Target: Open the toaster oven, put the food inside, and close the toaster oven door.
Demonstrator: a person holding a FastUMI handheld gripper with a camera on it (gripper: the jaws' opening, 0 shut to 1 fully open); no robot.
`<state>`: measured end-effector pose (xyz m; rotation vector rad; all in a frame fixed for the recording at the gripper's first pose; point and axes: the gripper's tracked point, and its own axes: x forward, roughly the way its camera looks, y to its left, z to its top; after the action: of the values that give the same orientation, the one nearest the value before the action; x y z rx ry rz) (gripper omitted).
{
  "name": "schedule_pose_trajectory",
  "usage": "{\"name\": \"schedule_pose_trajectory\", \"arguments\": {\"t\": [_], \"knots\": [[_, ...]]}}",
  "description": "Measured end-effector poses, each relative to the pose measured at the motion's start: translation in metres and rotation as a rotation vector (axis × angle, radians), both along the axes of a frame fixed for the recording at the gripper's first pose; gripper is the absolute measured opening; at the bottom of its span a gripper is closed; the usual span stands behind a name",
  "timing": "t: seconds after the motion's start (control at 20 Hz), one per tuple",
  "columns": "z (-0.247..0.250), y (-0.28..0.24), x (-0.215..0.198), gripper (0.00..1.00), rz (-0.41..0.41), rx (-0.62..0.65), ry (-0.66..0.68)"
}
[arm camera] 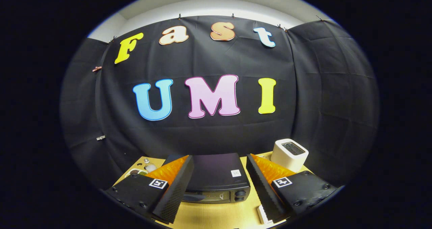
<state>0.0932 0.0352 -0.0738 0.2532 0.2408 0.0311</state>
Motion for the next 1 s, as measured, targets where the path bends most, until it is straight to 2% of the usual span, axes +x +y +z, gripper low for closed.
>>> {"name": "schedule_pose_trajectory", "arguments": {"t": [0.4,1.0], "knots": [[0.034,-0.045,0.010,0.97,-0.018,0.064,-0.066],[0.042,-0.110,-0.003,0.98,-0.066,0.016,-0.159]]}}
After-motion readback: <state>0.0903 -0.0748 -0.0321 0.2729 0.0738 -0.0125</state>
